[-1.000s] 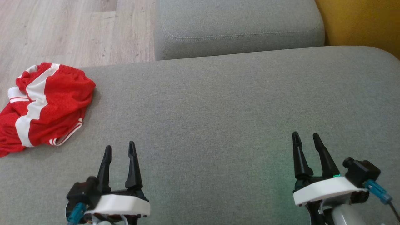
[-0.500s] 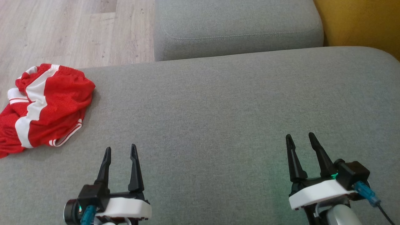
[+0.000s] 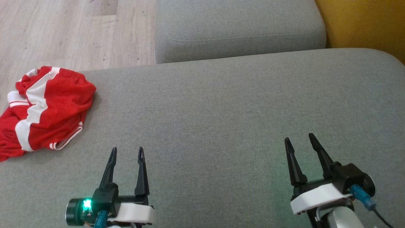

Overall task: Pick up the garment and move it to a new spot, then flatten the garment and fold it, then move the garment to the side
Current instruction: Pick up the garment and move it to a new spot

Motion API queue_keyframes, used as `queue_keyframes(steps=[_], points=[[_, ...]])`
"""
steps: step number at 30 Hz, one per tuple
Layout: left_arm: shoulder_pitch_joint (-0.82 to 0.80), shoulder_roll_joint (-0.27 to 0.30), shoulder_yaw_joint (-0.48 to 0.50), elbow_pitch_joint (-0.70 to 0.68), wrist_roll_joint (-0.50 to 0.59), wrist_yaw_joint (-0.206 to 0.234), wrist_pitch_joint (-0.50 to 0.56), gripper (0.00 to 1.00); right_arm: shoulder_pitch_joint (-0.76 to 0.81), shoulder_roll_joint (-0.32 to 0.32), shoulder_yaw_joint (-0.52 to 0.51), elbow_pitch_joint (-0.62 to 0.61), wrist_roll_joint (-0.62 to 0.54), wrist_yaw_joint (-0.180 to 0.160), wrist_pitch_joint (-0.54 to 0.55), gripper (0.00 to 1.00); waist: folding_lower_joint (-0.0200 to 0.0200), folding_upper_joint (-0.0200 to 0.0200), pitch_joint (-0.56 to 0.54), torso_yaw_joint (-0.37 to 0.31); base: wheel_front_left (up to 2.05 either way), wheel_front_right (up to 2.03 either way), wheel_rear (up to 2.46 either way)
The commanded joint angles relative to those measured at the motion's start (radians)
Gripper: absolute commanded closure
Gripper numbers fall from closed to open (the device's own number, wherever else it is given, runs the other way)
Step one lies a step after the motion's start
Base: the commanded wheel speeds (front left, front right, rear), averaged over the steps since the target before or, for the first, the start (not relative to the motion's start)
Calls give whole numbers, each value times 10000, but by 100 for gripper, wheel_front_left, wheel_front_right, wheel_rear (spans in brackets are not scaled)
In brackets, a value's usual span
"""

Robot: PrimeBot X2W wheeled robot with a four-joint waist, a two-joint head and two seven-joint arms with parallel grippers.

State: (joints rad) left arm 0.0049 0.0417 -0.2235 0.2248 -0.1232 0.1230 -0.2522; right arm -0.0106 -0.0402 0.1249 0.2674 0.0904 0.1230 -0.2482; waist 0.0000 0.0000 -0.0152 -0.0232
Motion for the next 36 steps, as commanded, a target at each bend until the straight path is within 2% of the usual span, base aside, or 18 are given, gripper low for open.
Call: queue_keyframes(steps=[1,8,22,27,36], points=[[-557,85,362,-215,39,-44,-95,0,-473,-101,247,-265,-78,77,-136,0,0,0,2,-2,0,0,0],[-697,85,489,55,36,-245,-95,0,-509,-101,211,-167,-96,77,-136,0,0,0,19,10,0,0,0],[-726,85,467,188,63,-203,-95,0,-480,-101,197,-108,-35,77,-136,0,0,0,-49,169,0,0,0],[-631,85,355,116,93,-73,-95,0,-415,-101,166,-107,-13,77,-136,0,0,0,-120,718,0,0,0],[-400,85,455,83,294,-113,-95,0,-174,-100,345,-35,90,77,-136,0,0,0,-292,2425,0,0,0]])
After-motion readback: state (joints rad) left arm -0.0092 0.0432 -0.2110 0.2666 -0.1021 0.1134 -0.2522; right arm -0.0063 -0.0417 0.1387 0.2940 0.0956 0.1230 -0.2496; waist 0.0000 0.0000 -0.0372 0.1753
